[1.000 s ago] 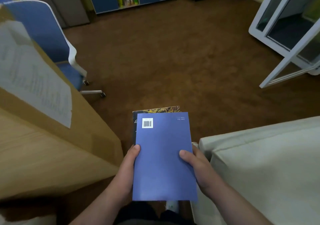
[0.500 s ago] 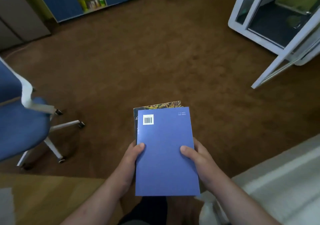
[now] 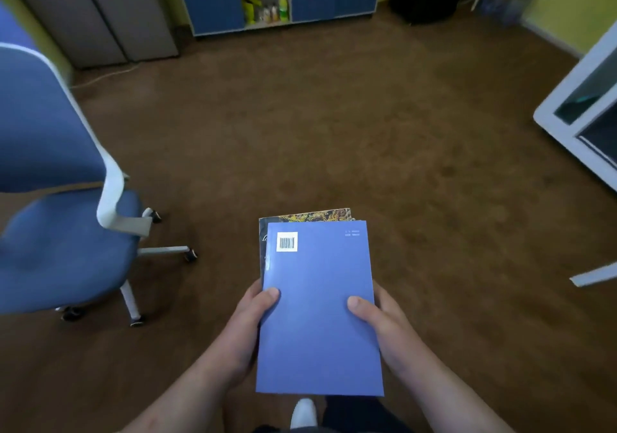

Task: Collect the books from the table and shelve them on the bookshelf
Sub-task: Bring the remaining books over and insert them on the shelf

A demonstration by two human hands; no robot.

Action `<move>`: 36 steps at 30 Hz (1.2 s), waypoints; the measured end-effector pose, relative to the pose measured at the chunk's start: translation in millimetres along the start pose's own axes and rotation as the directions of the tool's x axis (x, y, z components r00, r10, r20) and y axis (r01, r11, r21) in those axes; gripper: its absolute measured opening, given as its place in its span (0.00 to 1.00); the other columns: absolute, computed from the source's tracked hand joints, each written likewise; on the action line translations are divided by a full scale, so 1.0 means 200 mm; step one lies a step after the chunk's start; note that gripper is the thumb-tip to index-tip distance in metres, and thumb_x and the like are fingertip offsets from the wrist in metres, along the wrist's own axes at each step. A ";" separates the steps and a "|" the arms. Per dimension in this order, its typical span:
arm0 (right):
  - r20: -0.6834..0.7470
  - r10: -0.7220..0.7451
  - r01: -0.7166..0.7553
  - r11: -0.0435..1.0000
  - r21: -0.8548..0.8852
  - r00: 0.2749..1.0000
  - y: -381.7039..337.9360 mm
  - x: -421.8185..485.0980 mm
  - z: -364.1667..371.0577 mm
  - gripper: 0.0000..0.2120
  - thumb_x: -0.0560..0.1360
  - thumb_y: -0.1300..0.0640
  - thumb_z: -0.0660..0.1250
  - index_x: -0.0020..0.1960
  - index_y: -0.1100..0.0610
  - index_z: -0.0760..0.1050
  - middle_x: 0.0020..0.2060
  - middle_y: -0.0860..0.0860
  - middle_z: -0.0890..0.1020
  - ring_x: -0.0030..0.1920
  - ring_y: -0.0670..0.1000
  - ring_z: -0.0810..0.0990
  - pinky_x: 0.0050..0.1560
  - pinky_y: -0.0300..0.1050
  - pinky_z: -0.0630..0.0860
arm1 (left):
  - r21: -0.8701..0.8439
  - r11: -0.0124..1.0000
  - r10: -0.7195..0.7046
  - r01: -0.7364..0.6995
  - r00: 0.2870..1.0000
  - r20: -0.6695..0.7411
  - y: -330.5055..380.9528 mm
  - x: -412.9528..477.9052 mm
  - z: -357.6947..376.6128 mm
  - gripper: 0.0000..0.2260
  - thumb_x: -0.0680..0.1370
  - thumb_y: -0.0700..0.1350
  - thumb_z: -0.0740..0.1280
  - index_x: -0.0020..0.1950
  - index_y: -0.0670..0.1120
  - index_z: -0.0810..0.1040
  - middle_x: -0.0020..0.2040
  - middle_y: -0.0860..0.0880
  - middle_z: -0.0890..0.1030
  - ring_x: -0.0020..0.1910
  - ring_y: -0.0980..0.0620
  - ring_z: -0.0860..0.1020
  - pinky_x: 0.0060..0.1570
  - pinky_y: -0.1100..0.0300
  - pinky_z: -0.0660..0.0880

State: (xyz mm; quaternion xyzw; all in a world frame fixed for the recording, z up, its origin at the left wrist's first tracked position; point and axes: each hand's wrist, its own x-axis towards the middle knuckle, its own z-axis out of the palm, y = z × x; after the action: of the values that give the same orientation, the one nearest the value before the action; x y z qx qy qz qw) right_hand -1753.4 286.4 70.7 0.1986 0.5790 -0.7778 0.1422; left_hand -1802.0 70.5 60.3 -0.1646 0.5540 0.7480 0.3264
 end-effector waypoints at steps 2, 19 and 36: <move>0.060 0.022 -0.019 0.999 -0.046 0.998 -0.09 0.20 0.06 0.37 0.59 0.47 0.75 0.65 0.60 0.74 0.56 0.56 0.86 0.52 0.60 0.86 0.46 0.50 0.83 | -0.034 0.999 0.036 -0.039 0.997 -0.065 0.10 0.09 -0.06 0.30 0.67 0.55 0.70 0.67 0.47 0.73 0.57 0.40 0.84 0.52 0.36 0.83 0.51 0.42 0.79; 0.590 0.334 -0.060 0.899 -0.435 0.735 -0.65 1.66 0.90 0.36 0.62 0.45 0.74 0.68 0.56 0.73 0.61 0.58 0.84 0.57 0.62 0.84 0.52 0.57 0.81 | -0.235 0.880 0.252 -0.413 0.826 -0.505 0.74 0.52 -0.58 0.29 0.72 0.45 0.68 0.71 0.36 0.70 0.44 0.37 0.83 0.36 0.53 0.85 0.37 0.64 0.79; 0.718 0.603 0.131 0.727 -0.674 0.349 -0.50 2.07 2.35 0.35 0.60 0.47 0.76 0.65 0.57 0.75 0.58 0.59 0.85 0.54 0.61 0.85 0.52 0.57 0.81 | -0.379 0.630 0.011 -0.678 0.496 -0.868 0.99 0.36 -1.41 0.32 0.67 0.58 0.70 0.66 0.40 0.75 0.59 0.39 0.83 0.52 0.42 0.83 0.51 0.48 0.77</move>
State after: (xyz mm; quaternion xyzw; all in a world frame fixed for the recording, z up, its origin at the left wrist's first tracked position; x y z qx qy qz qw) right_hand -2230.3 -131.2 76.6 -0.2342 0.5852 -0.4764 0.6129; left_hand -2019.8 -206.3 66.1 -0.4646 0.3403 0.7873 -0.2203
